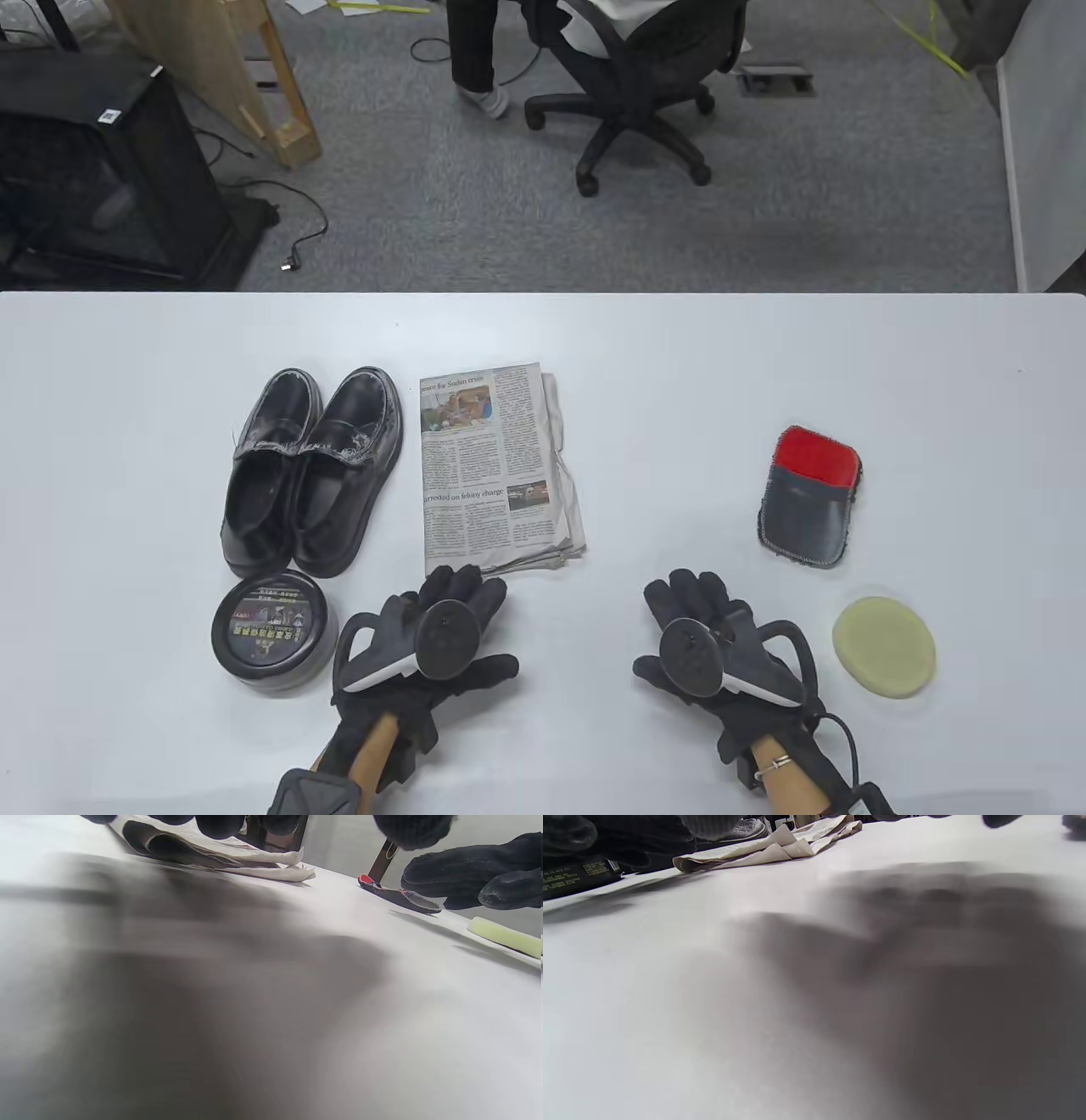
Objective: Dip and apply leather care cream with polishing sponge on shoes
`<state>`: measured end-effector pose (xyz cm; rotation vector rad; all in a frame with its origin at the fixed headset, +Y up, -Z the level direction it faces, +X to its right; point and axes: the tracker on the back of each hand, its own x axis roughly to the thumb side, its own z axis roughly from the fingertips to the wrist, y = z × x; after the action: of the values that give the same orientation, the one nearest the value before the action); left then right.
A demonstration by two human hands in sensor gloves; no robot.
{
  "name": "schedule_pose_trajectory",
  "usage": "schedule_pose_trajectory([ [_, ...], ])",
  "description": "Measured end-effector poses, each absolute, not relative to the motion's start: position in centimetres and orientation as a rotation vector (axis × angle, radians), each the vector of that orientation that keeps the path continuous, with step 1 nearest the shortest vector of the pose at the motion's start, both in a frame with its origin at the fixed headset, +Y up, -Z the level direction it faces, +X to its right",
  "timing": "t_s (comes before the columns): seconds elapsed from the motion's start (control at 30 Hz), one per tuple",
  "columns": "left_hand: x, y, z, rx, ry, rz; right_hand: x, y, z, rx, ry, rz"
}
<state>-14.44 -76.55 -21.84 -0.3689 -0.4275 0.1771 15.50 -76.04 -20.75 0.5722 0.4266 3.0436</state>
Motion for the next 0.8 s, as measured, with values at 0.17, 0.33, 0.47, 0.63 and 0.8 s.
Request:
schedule_pose_trajectory([
  [0.17,-14.5,-76.4,-22.1,-0.357,-0.395,0.189,15.5,-76.1,-20.8,0.566,0.42,3.043],
  [0.33,-14.3,-75.6,-23.8,-0.319,-0.283,0.23,15.7,-75.7,-21.0,0.54,0.388,3.04],
  [0.47,-13.9,-75.1,-26.0,-0.311,-0.153,0.252,15.7,-75.7,-21.0,0.527,0.374,3.077],
  [0.63,-13.4,-75.4,-29.7,-0.368,0.129,0.272,15.5,-75.0,-20.9,0.525,0.313,3.087],
  [0.8,-13.1,-76.9,-32.2,-0.451,0.238,0.057,15.6,-74.8,-20.9,0.507,0.289,3.113],
])
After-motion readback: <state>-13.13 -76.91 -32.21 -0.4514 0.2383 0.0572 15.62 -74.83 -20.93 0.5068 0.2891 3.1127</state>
